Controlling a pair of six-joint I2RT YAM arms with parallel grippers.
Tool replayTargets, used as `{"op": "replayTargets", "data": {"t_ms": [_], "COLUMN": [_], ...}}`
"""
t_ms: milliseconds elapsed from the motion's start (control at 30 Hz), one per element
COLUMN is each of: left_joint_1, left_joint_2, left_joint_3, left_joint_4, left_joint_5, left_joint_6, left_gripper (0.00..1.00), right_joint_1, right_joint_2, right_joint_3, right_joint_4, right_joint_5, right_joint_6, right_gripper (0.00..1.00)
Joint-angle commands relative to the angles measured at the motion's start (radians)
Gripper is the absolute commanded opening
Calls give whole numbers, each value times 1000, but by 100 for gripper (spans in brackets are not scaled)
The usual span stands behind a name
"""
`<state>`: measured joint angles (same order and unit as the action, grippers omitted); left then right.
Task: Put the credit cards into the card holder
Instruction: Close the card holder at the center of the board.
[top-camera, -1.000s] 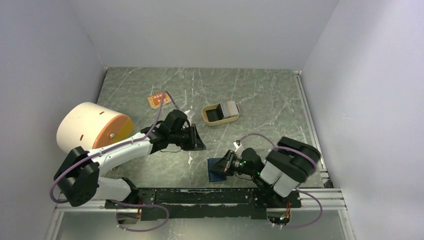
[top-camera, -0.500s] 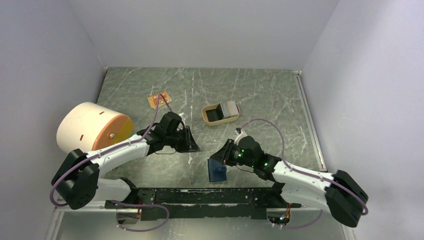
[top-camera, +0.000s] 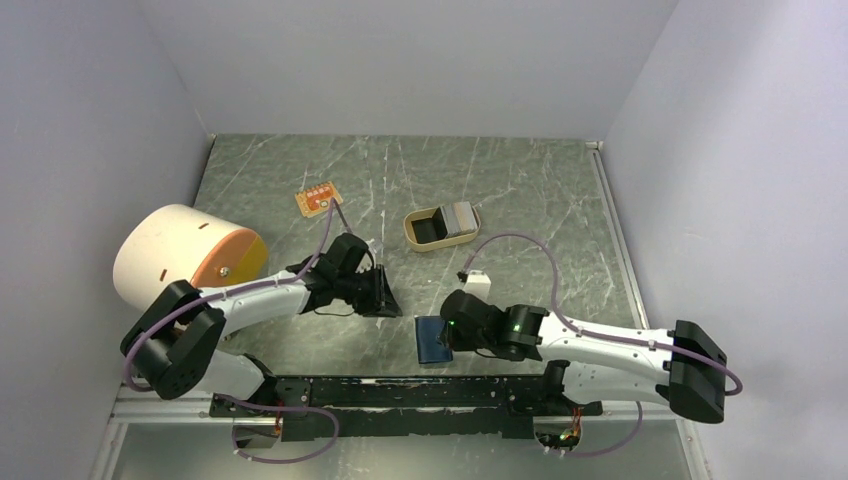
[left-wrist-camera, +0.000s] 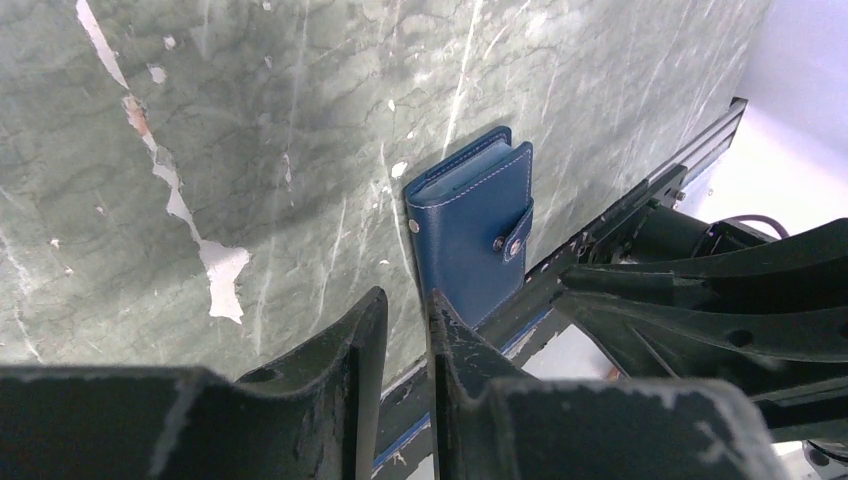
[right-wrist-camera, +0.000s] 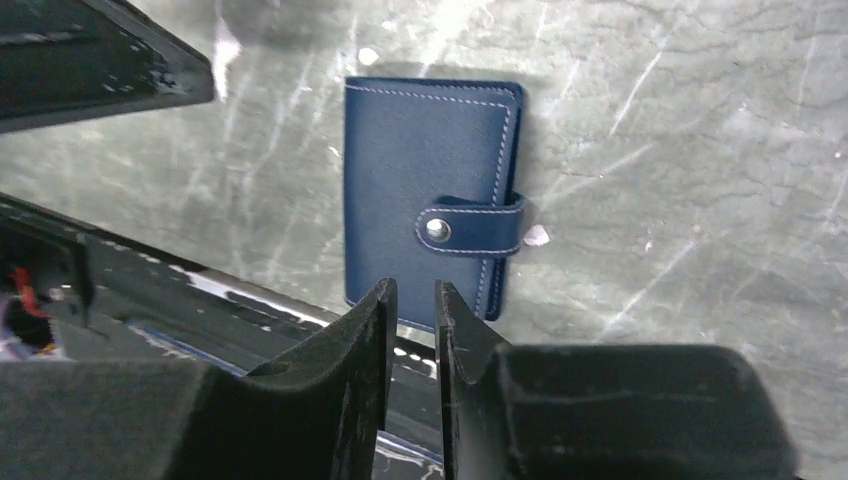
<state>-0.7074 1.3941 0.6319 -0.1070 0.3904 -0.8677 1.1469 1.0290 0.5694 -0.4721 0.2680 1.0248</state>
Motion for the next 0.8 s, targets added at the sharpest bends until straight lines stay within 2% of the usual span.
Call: {"op": "replayTargets", "data": {"t_ms": [0,300,767], "left_joint_1": [3,3,-12], "left_joint_2": [9,29,69], "left_joint_3": [-20,-21,-20], "left_joint_4": [67,81,112], "left_joint_5": [47,56,75], "left_joint_6": [5,4,-8], "left_gripper": [27,27,27], "right_joint_1": [43,50,51], "right_joint_2": [47,83,157], "right_joint_3": [39,50,31], "right_joint_4": [-85,-35,63], "right_joint_5": [106,137,106], "right_joint_6": [13,-7,-26], "right_gripper": [24,22,22]}}
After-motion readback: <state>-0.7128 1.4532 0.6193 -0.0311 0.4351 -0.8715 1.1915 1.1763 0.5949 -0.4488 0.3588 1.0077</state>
